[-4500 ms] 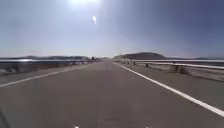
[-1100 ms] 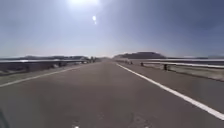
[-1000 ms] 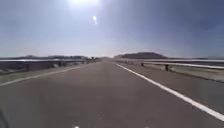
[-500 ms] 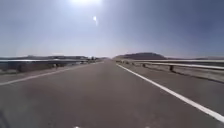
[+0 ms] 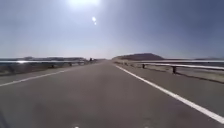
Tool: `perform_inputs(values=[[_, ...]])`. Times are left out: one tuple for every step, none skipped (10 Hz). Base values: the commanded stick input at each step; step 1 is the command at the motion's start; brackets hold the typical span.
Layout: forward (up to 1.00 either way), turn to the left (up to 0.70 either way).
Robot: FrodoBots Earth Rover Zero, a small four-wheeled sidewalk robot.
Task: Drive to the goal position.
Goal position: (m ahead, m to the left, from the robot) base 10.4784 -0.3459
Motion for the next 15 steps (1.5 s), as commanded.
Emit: perform_inputs(values=[[1.00, 0.00], [1.00, 0.00], [1.00, 0.00], [1.00, 0.00], [1.00, 0.00], [1.00, 0.00], [1.00, 0.00], [1.00, 0.00], [1.00, 0.00], [1.00, 0.00], [1.00, 0.00], [1.00, 0.00], [1.00, 0.00], [1.00, 0.00], [1.00, 0.00]])
